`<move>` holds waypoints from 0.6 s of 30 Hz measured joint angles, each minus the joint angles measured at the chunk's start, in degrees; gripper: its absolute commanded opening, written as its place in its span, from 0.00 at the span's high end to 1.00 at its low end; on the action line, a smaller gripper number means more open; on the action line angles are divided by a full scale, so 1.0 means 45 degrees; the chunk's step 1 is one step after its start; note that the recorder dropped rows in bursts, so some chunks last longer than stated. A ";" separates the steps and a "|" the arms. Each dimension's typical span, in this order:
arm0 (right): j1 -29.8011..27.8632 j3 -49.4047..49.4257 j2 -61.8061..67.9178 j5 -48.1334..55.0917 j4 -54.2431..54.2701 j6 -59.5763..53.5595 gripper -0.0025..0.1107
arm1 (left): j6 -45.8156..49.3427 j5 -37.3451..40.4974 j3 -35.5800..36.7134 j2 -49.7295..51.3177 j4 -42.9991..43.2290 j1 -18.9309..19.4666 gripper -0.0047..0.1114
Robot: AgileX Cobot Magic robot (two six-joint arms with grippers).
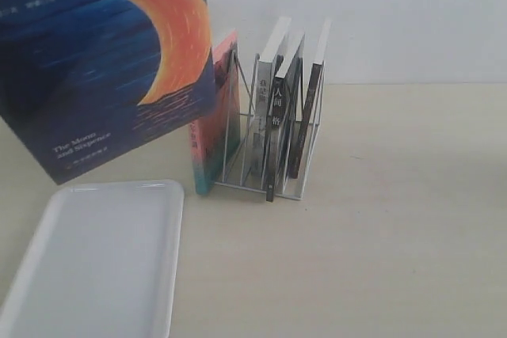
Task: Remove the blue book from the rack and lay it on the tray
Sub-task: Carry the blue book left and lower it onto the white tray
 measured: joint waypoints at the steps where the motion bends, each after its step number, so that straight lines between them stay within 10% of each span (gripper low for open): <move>1: 0.0000 0.0000 0.0000 0.0000 0.0000 0.0000 0.97 | 0.0000 0.0000 0.0291 -0.0246 0.0000 0.0000 0.92; 18: 0.0000 0.0000 0.0000 0.0000 0.0000 0.0000 0.97 | 0.0315 -0.0047 0.5449 -0.1448 -0.0510 0.0000 0.92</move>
